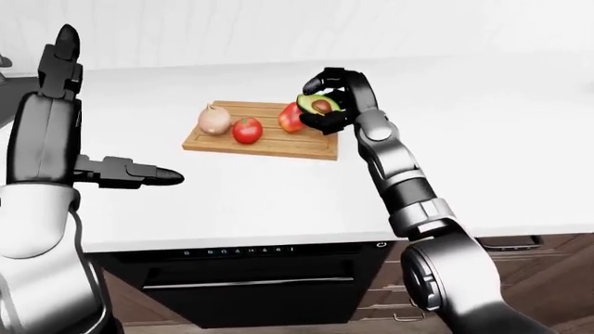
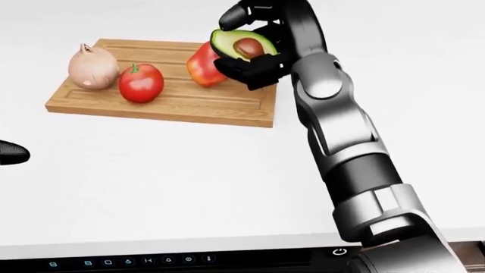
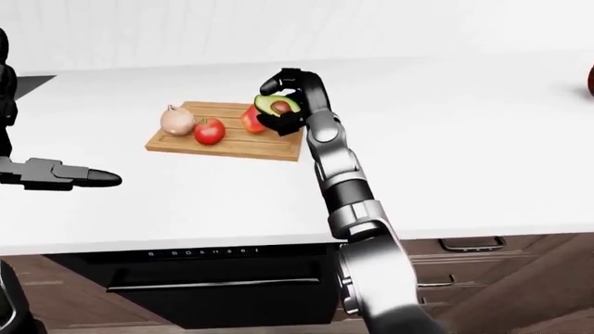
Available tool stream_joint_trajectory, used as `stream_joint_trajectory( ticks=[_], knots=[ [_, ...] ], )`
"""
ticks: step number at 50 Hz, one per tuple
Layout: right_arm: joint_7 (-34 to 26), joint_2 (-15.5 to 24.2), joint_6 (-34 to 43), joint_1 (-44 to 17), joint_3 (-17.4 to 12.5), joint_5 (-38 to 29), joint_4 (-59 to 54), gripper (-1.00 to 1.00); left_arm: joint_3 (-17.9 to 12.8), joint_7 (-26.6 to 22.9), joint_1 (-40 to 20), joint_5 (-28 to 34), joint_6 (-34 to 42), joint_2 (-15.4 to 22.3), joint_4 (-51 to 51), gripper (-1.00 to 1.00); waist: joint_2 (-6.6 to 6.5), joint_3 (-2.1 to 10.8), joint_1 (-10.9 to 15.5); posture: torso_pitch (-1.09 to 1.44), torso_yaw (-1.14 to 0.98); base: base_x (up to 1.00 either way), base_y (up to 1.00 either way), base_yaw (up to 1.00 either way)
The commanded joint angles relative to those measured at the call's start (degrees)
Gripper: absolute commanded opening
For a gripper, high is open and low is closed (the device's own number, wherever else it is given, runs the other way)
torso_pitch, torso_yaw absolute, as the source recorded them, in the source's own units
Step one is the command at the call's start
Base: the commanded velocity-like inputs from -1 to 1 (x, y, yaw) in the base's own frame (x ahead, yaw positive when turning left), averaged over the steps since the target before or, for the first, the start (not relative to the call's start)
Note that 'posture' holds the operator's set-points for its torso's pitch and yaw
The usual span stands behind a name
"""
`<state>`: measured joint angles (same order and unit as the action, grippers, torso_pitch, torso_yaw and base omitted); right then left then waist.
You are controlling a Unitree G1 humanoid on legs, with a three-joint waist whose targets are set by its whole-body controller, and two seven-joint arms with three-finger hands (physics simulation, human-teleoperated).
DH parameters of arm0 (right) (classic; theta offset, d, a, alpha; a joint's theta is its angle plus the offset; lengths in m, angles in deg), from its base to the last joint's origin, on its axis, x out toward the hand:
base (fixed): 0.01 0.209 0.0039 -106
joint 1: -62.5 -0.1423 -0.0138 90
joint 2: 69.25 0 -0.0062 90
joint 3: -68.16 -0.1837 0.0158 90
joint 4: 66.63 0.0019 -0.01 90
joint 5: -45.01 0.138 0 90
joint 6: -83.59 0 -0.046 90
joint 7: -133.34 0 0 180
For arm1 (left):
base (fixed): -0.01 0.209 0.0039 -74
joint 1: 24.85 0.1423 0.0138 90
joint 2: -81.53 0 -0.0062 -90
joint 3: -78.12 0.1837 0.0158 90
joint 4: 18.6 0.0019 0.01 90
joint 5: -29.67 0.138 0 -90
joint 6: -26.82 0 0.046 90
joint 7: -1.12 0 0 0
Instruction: Place the avocado, onion, tomato and bell pepper on the cutting board.
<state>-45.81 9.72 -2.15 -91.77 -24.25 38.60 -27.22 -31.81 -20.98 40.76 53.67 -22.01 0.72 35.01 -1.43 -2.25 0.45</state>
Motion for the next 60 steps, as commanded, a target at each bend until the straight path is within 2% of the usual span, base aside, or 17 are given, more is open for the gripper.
stream_joint_trajectory(
  ticks=[1,3,8,9,14,17,28,33,34,37,38,49,60],
  knots=[
    [0.6,0.3,-2.4,-2.5,-0.2,0.3,2.6,-0.33,-1.0,0.5,-1.0,0.3,-1.2,0.9,-1.8,1.00,-0.31,1.70,0.0,0.00,0.03,0.00,0.00,0.00],
    [0.9,0.1,-2.6,-2.4,-0.2,0.3,2.4,-0.25,-1.1,0.4,-0.9,0.2,-1.2,0.9,-1.8,1.00,-0.32,1.68,0.0,0.00,0.03,0.00,0.00,0.00],
    [1.1,-0.2,-3.0,-2.0,0.1,0.1,2.2,-0.20,-1.2,0.6,-0.6,0.1,-1.6,0.9,-1.6,1.00,-0.34,1.72,0.1,0.00,0.03,0.00,0.00,0.00],
    [1.2,-0.1,-3.0,-2.2,0.0,0.1,2.1,-0.13,-1.4,0.5,-0.6,0.0,-1.5,0.9,-1.8,1.00,-0.35,1.72,0.1,0.00,0.03,0.00,0.00,0.00],
    [1.1,-0.2,-2.4,-1.7,0.1,0.1,3.2,-0.11,-1.4,0.6,-0.2,0.0,-1.7,0.8,-1.9,1.00,-0.35,1.69,0.1,0.00,0.03,0.00,0.00,0.00],
    [0.9,-0.2,-1.9,-1.5,0.1,0.1,4.0,-0.02,-1.0,0.8,-0.5,0.1,-1.8,0.8,-1.4,1.00,-0.33,1.69,0.1,0.00,0.03,0.00,0.00,0.00],
    [0.6,0.3,-0.8,-1.5,-0.1,0.2,5.3,-0.02,-1.0,0.4,-0.9,0.4,-1.5,1.0,-1.6,1.00,-0.27,1.70,0.1,0.00,0.03,0.00,0.00,0.00],
    [0.8,0.4,-1.7,-1.8,-0.1,0.1,4.0,0.21,-0.2,0.6,-1.9,0.8,-1.7,1.1,-0.5,1.00,-0.28,1.69,0.1,0.00,0.03,0.00,0.00,0.00],
    [0.9,0.4,-1.8,-1.8,-0.1,0.1,3.7,0.36,-0.2,0.6,-2.2,0.7,-1.5,1.1,-0.5,1.00,-0.29,1.70,0.1,0.00,0.03,0.00,0.00,0.00],
    [0.8,0.3,-1.7,-1.8,-0.1,0.1,3.9,0.47,-0.3,0.4,-2.1,0.7,-1.4,1.3,-0.7,1.00,-0.30,1.71,0.1,0.00,0.03,0.00,0.00,0.00],
    [0.7,0.3,-1.8,-1.7,-0.1,0.1,4.0,0.58,-0.5,0.4,-1.9,0.8,-1.4,1.2,-0.9,1.00,-0.30,1.71,0.1,0.00,0.03,0.00,0.00,0.00],
    [1.0,-0.2,-2.4,-0.6,0.1,-0.1,3.9,1.00,-1.3,0.3,-0.4,0.7,-1.9,1.0,-1.6,1.00,-0.33,1.78,0.0,0.00,0.03,0.00,0.00,0.00],
    [1.2,-0.4,-2.9,-0.6,0.1,-0.3,3.3,1.00,-1.3,0.5,-0.4,0.9,-2.1,0.9,-1.4,1.00,-0.35,1.75,0.1,0.00,0.03,0.00,0.00,0.00]
  ],
)
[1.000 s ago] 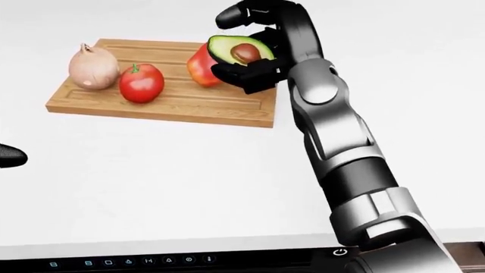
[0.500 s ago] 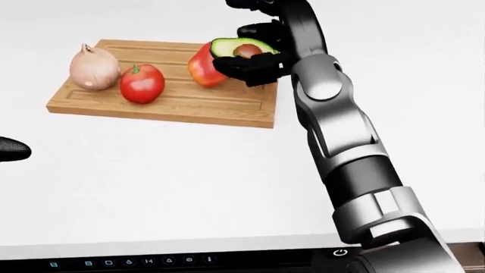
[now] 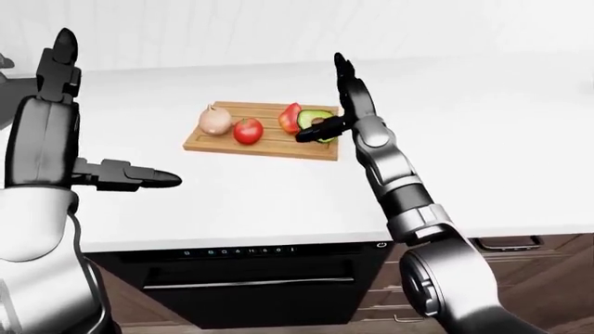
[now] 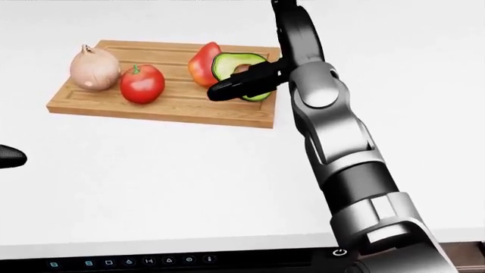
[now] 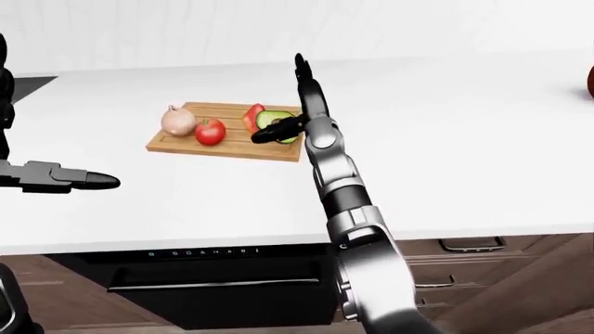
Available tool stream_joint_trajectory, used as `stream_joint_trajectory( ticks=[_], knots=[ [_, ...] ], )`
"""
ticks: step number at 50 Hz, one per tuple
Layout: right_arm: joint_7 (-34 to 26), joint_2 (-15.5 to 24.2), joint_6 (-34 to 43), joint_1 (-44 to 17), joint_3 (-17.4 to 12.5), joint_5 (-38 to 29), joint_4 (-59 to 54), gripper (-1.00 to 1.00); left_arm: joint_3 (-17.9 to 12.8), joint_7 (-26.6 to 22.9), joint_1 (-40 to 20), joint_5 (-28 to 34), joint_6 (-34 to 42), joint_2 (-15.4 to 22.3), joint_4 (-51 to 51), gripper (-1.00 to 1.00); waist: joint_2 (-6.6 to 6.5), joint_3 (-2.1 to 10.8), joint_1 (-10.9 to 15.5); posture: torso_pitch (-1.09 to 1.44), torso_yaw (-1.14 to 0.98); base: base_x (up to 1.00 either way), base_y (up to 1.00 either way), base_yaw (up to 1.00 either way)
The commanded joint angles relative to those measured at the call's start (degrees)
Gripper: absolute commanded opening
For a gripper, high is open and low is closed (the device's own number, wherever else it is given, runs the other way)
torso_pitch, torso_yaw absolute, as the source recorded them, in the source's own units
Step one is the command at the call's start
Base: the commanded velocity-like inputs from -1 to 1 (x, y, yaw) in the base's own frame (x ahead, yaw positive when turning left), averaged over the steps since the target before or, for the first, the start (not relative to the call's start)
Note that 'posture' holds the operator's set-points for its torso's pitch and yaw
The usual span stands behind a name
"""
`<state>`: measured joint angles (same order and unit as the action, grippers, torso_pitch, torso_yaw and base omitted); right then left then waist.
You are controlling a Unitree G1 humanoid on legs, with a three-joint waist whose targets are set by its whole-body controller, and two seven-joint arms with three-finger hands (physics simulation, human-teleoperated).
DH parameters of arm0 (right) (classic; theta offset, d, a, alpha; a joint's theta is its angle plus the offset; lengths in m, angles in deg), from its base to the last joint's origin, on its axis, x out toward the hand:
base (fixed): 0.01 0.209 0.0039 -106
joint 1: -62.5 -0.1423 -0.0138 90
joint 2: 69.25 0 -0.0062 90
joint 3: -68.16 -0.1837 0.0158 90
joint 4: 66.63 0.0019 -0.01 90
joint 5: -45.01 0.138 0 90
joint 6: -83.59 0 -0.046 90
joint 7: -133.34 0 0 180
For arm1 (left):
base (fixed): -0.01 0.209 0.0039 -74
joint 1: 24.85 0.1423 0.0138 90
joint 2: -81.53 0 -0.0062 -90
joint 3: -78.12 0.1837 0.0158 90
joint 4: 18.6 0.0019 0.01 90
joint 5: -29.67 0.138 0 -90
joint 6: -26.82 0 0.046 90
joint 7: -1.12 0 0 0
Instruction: Place the avocado, onion, tomato and bell pepper on the cutting board.
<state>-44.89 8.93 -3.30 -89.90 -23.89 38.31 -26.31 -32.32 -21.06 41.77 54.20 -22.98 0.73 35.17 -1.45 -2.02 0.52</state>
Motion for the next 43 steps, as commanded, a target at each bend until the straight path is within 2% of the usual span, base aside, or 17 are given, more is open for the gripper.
stream_joint_trajectory(
  ticks=[1,16,25,30,43],
  knots=[
    [0.3,0.5,-1.6,-2.4,-0.3,0.1,2.6,1.00,-0.8,0.6,-1.4,0.3,-1.1,0.9,-1.5,1.00,-0.33,1.55,0.0,0.00,0.03,0.00,0.00,0.00],
    [1.2,2.4,2.6,3.4,-0.9,0.6,12.7,1.00,0.0,0.9,-2.2,0.6,-1.4,0.9,-0.3,1.00,0.04,1.53,0.2,0.00,0.03,0.00,0.00,0.00],
    [1.1,4.4,10.0,12.5,-2.0,0.6,29.0,1.00,-0.3,1.2,-2.3,0.3,-1.4,0.8,-0.1,1.00,0.38,1.46,0.4,0.00,0.03,0.00,0.00,0.00],
    [0.7,5.9,15.0,15.1,-3.0,0.7,37.4,1.00,0.1,1.5,-2.2,0.4,-1.3,0.7,0.1,1.00,0.64,1.52,0.5,0.00,0.03,0.00,0.00,0.00],
    [-2.2,8.7,21.9,23.4,-5.2,-1.0,53.0,1.00,-0.2,2.5,-1.5,-0.8,-1.5,0.1,0.4,1.00,1.05,1.40,0.5,0.00,0.03,0.00,0.00,0.00]
  ],
)
